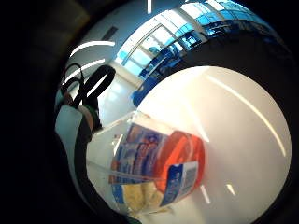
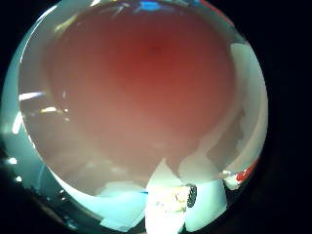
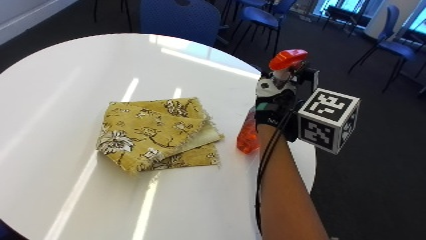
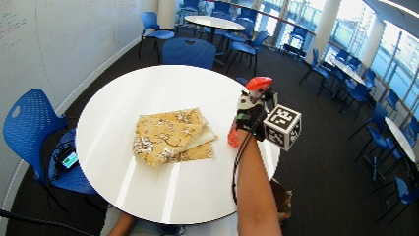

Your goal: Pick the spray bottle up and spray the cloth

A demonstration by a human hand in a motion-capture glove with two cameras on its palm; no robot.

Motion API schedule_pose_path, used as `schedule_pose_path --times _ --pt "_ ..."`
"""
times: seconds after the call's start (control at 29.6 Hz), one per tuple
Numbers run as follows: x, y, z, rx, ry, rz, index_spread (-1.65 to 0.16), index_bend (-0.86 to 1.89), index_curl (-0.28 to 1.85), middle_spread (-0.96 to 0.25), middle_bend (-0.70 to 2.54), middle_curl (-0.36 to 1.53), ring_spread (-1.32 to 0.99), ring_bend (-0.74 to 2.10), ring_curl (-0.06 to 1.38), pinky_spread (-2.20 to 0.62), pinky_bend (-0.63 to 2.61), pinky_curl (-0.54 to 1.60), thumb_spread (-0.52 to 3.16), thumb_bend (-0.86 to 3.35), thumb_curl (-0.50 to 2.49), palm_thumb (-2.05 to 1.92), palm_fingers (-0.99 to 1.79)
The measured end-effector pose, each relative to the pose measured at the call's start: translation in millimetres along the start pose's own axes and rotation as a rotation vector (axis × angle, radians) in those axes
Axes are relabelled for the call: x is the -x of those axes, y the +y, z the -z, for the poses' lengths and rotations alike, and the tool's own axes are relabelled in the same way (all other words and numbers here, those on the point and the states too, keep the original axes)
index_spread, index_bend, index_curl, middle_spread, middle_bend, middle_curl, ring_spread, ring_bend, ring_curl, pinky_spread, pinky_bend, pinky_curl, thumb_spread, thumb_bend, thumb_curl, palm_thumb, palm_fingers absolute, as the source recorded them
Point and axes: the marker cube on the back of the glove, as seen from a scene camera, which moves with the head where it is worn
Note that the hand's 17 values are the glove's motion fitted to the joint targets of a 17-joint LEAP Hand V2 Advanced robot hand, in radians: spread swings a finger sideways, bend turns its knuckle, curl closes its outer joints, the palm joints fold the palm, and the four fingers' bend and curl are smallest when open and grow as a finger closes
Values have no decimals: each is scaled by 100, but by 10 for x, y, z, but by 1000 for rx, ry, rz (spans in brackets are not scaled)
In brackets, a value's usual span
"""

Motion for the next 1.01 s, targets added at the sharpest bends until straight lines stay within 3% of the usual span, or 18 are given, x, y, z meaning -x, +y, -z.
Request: schedule_pose_path --times 0.2,0.54,0.67,0.88,1.01 --pt "-119 270 -125 323 -33 -28 -32 19 45 -20 57 57 -20 66 48 -22 41 40 39 -2 77 104 127" --pt "501 403 -108 996 -38 -81 -33 20 49 -19 57 58 -20 65 47 -22 40 40 34 -2 80 104 129" --pt "517 354 -179 1158 -24 -107 -33 19 50 -19 57 58 -20 65 47 -22 40 40 33 -3 81 103 129" --pt "453 516 -312 1492 211 -100 -33 19 52 -19 57 57 -20 65 48 -21 39 40 31 -2 82 103 129" --pt "403 576 -363 1587 369 -79 -33 19 53 -19 58 57 -21 64 48 -21 39 39 30 -2 82 103 129"
